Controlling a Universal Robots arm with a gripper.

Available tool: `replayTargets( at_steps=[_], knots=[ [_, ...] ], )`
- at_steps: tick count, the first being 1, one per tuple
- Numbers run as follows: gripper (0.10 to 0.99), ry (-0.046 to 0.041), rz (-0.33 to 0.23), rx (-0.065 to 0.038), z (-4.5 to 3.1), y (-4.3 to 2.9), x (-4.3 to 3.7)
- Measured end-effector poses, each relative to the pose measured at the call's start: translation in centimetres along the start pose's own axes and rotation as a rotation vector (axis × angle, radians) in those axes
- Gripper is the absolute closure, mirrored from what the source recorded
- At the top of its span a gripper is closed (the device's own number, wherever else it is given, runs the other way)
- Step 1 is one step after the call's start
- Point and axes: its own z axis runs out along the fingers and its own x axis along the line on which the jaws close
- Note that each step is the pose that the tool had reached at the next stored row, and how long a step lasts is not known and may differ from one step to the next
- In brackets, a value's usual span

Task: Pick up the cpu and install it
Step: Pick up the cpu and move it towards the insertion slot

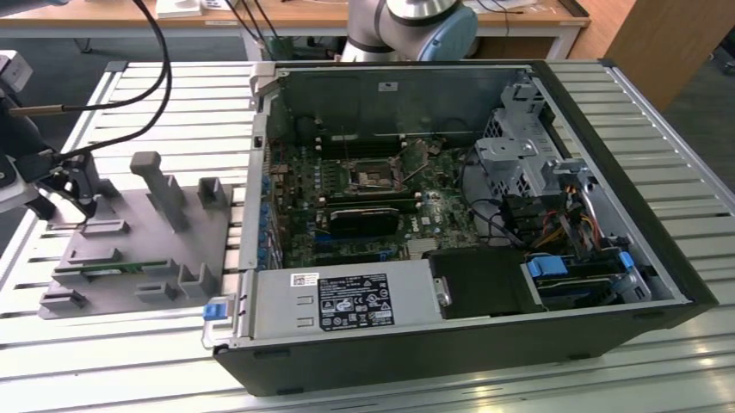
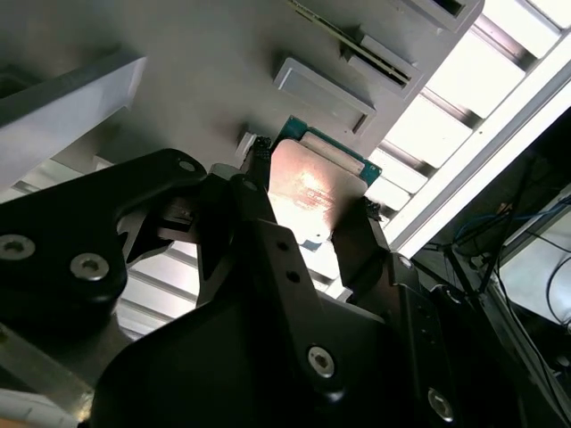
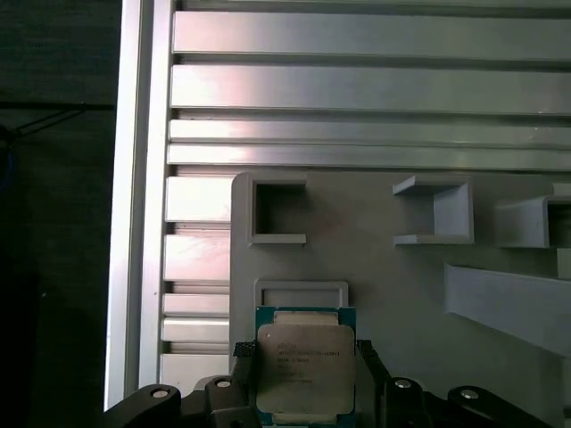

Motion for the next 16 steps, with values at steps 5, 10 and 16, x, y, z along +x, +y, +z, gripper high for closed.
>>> replayTargets(
  at_steps=[5, 10, 16],
  knots=[
    [0.557, 0.0001, 0.0, 0.0, -0.46, 0.04, 0.0],
    [0.557, 0.0, 0.0, 0.0, -0.9, 0.07, 0.0],
    [0.557, 0.0, 0.0, 0.0, -1.36, 0.11, -0.01]
  ],
)
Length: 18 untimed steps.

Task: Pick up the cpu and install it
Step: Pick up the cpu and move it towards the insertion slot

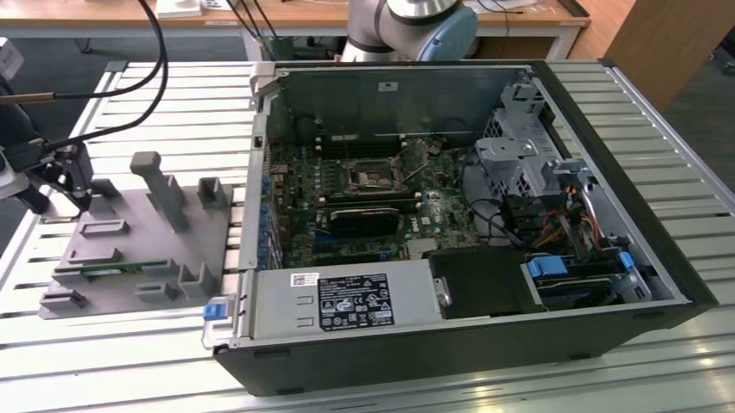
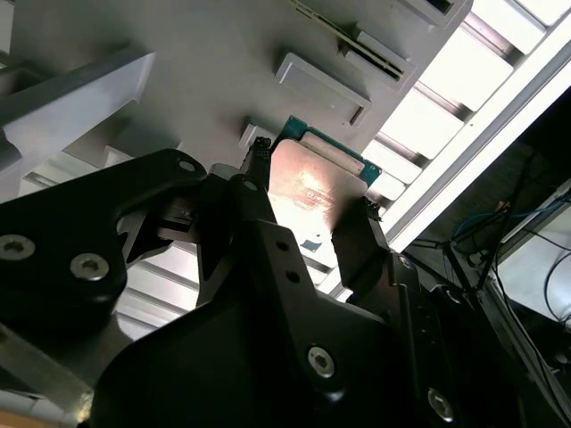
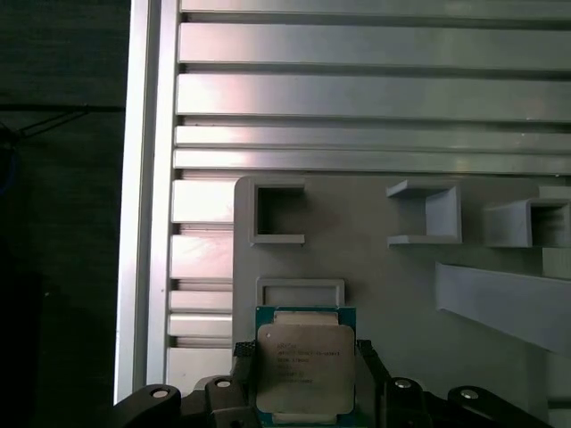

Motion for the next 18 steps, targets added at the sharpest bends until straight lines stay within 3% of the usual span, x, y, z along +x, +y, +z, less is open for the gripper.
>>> replayTargets(
  at_steps=[18],
  knots=[
    [0.557, 0.0, 0.0, 0.0, -1.46, 0.12, -0.01]
  ],
)
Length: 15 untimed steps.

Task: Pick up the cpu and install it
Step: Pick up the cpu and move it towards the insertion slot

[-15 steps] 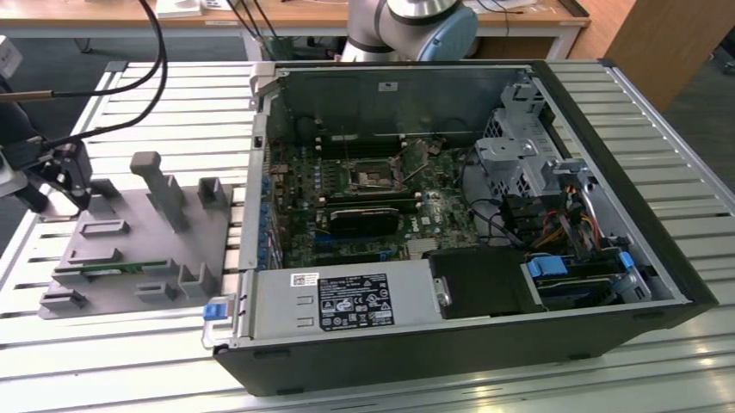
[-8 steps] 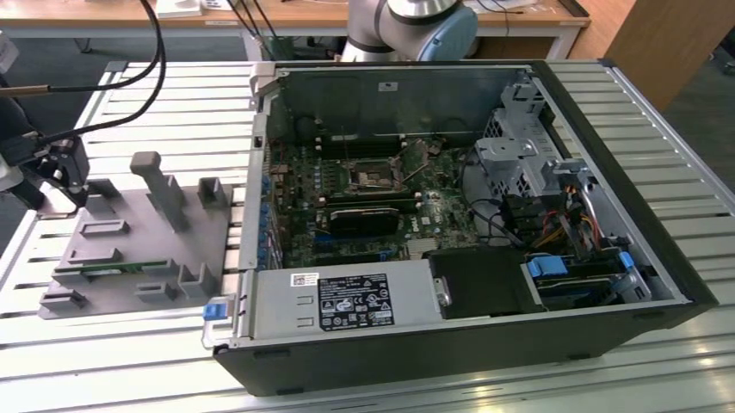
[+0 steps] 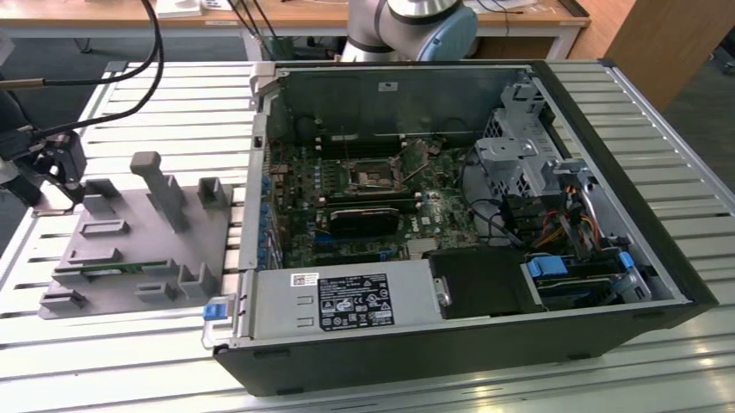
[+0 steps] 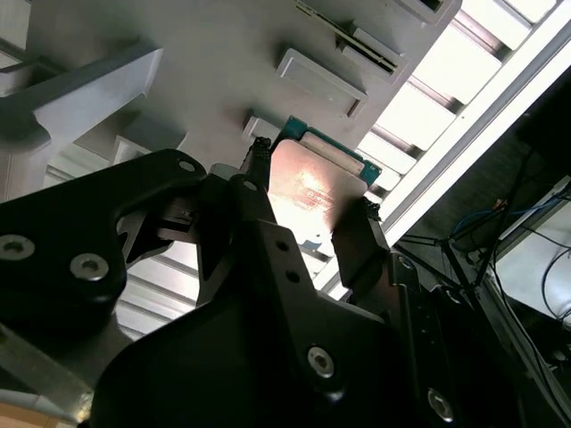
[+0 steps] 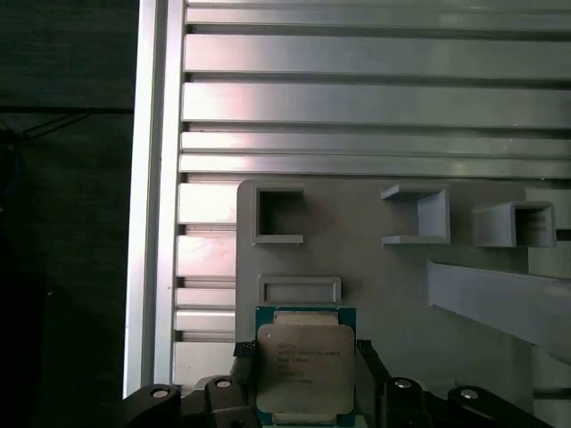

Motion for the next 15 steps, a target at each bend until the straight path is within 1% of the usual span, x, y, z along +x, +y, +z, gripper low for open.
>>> replayTargets(
  at_steps=[15],
  knots=[
    [0.557, 0.0001, 0.0, 0.0, -1.33, 0.12, -0.01]
  ],
)
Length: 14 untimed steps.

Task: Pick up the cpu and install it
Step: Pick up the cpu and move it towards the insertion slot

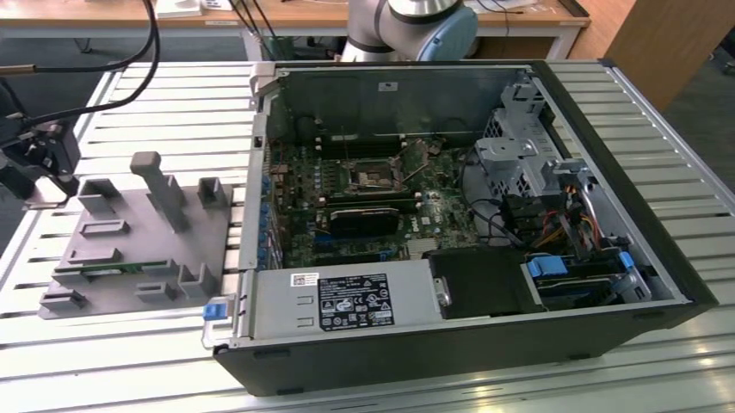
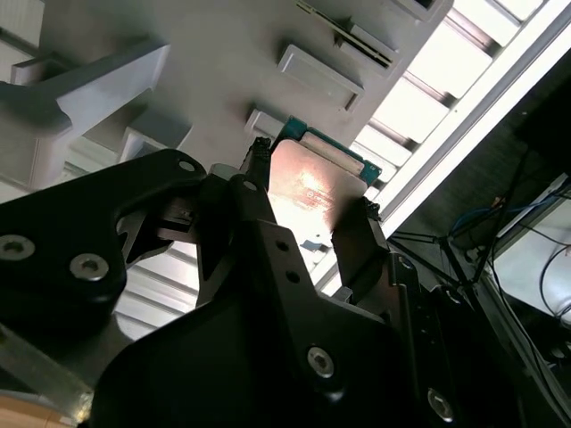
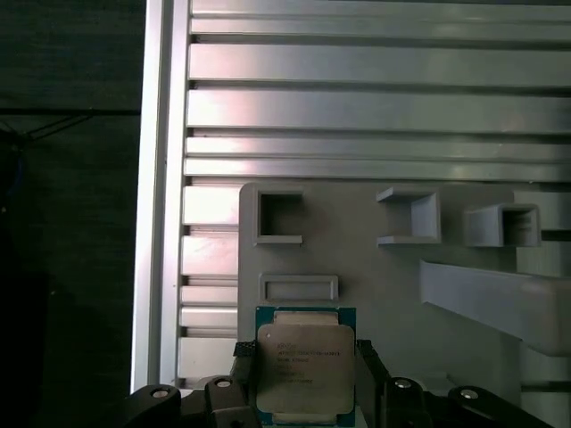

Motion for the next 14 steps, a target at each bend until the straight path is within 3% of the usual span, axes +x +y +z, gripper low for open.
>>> replayTargets(
  at_steps=[14],
  knots=[
    [0.557, -0.0001, 0.0, 0.0, -1.11, 0.09, -0.01]
  ],
)
